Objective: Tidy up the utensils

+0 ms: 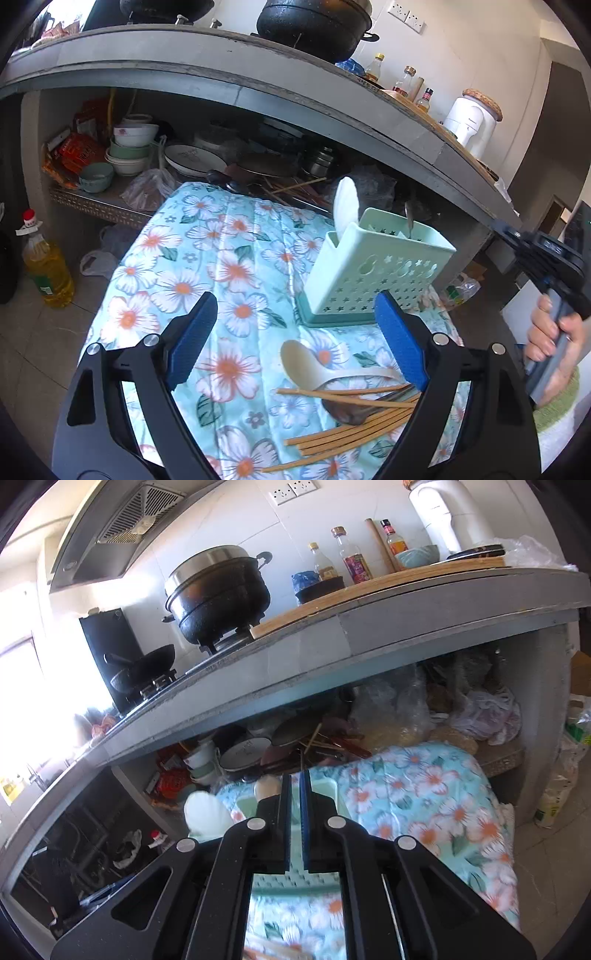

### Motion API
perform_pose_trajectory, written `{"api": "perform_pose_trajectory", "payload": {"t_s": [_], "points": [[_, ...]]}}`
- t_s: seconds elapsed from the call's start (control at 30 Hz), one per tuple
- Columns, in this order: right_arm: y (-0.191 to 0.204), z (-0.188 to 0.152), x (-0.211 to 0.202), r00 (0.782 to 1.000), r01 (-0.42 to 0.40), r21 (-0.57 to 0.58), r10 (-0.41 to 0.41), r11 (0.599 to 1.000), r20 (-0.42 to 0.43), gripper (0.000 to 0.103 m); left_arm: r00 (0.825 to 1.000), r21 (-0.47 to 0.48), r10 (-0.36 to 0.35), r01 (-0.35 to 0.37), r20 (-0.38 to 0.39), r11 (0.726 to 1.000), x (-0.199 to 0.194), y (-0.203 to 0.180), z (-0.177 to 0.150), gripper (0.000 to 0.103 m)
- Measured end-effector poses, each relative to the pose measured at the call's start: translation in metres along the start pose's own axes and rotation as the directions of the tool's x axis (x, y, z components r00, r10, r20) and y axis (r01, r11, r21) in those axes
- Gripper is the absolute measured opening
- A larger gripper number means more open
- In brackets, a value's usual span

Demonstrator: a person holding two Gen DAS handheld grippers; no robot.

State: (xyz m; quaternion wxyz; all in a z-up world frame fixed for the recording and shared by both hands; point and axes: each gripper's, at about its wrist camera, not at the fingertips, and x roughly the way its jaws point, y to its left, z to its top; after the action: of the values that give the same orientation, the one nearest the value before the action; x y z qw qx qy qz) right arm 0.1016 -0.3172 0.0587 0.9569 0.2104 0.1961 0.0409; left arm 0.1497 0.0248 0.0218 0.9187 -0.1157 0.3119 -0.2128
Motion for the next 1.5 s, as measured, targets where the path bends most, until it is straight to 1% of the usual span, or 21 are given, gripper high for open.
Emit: {"api": "perform_pose_trajectory", "payload": {"t_s": [0.03, 0.07, 0.2, 0.27, 0.37, 0.43, 0.5, 0.57, 0.63, 0.73, 0.8, 0.87, 0.97, 1.07, 1.13, 1.17, 1.2, 1.27, 1.37, 1.43, 1.5], "points": [[0.001, -0.004, -0.005, 1.0, 0.006, -0.009, -0.006, 1.0, -0.002, 0.017, 1.0, 0.001, 0.009, -0.009, 0.002, 1.0, -0.001, 0.002, -0.001, 0.083], [0.003, -0.01, -0.011, 1.0, 0.009, -0.019, -0.009, 1.0, -0.009, 0.023, 1.0, -0.001, 0.019, -0.019, 0.004, 1.0, -0.002, 0.004, -0.002, 0.083], [0.011, -0.03, -0.021, 0.998, 0.002, -0.058, -0.006, 0.998, -0.061, 0.036, 0.998, -0.015, 0.059, -0.059, 0.0, 0.998, -0.003, 0.015, -0.008, 0.083], [0.019, -0.041, -0.017, 0.995, -0.018, -0.071, 0.011, 0.997, -0.102, 0.039, 0.996, -0.019, 0.089, -0.089, -0.005, 0.996, -0.003, 0.021, -0.011, 0.083], [0.039, -0.06, 0.002, 0.978, -0.077, -0.112, 0.053, 0.991, -0.2, 0.042, 0.985, -0.017, 0.168, -0.168, -0.025, 0.986, 0.001, 0.03, -0.019, 0.083], [0.055, -0.071, 0.018, 0.962, -0.115, -0.137, 0.076, 0.984, -0.261, 0.043, 0.971, -0.004, 0.235, -0.235, -0.042, 0.972, 0.004, 0.037, -0.025, 0.083], [0.074, -0.086, 0.041, 0.933, -0.167, -0.148, 0.108, 0.975, -0.343, 0.043, 0.956, 0.001, 0.288, -0.288, -0.059, 0.958, 0.005, 0.045, -0.03, 0.083], [0.088, -0.101, 0.063, 0.913, -0.179, -0.16, 0.103, 0.971, -0.394, 0.043, 0.944, -0.017, 0.322, -0.324, -0.071, 0.946, 0.004, 0.055, -0.033, 0.083], [0.102, -0.119, 0.09, 0.884, -0.192, -0.169, 0.096, 0.967, -0.457, 0.043, 0.938, -0.047, 0.336, -0.34, -0.081, 0.939, 0.001, 0.065, -0.035, 0.083], [0.119, -0.141, 0.121, 0.85, -0.179, -0.2, 0.049, 0.963, -0.525, 0.043, 0.928, -0.099, 0.359, -0.368, -0.096, 0.925, -0.004, 0.083, -0.036, 0.083], [0.129, -0.154, 0.136, 0.837, -0.16, -0.239, 0.003, 0.958, -0.547, 0.043, 0.924, -0.113, 0.369, -0.379, -0.1, 0.918, -0.006, 0.09, -0.037, 0.083], [0.137, -0.161, 0.145, 0.83, -0.145, -0.269, -0.031, 0.952, -0.557, 0.043, 0.921, -0.119, 0.376, -0.387, -0.102, 0.914, -0.008, 0.096, -0.037, 0.083], [0.148, -0.168, 0.159, 0.82, -0.115, -0.308, -0.085, 0.944, -0.566, 0.038, 0.92, -0.125, 0.377, -0.388, -0.107, 0.913, -0.008, 0.099, -0.037, 0.083], [0.159, -0.174, 0.171, 0.812, -0.075, -0.377, -0.163, 0.923, -0.56, 0.033, 0.922, -0.133, 0.369, -0.383, -0.116, 0.914, -0.006, 0.101, -0.039, 0.083], [0.165, -0.18, 0.176, 0.808, -0.036, -0.438, -0.232, 0.898, -0.542, 0.029, 0.924, -0.137, 0.363, -0.378, -0.119, 0.916, -0.005, 0.101, -0.039, 0.083], [0.164, -0.181, 0.178, 0.805, -0.022, -0.454, -0.253, 0.891, -0.536, 0.025, 0.925, -0.138, 0.361, -0.375, -0.119, 0.917, -0.005, 0.1, -0.039, 0.083], [0.163, -0.184, 0.18, 0.803, -0.008, -0.465, -0.271, 0.886, -0.53, 0.022, 0.925, -0.138, 0.36, -0.375, -0.119, 0.917, -0.003, 0.1, -0.039, 0.083], [0.162, -0.181, 0.179, 0.808, 0.008, -0.464, -0.279, 0.886, -0.519, 0.015, 0.926, -0.136, 0.358, -0.373, -0.119, 0.918, -0.003, 0.099, -0.039, 0.083], [0.163, -0.17, 0.169, 0.833, 0.008, -0.435, -0.247, 0.901, -0.496, 0.012, 0.928, -0.136, 0.354, -0.368, -0.115, 0.92, -0.004, 0.098, -0.038, 0.083], [0.162, -0.158, 0.156, 0.861, 0.002, -0.406, -0.208, 0.914, -0.465, 0.011, 0.93, -0.131, 0.352, -0.364, -0.104, 0.922, -0.006, 0.096, -0.037, 0.083], [0.161, -0.146, 0.143, 0.883, -0.005, -0.369, -0.169, 0.929, -0.438, 0.011, 0.934, -0.125, 0.345, -0.355, -0.09, 0.927, -0.009, 0.093, -0.036, 0.083]]}}
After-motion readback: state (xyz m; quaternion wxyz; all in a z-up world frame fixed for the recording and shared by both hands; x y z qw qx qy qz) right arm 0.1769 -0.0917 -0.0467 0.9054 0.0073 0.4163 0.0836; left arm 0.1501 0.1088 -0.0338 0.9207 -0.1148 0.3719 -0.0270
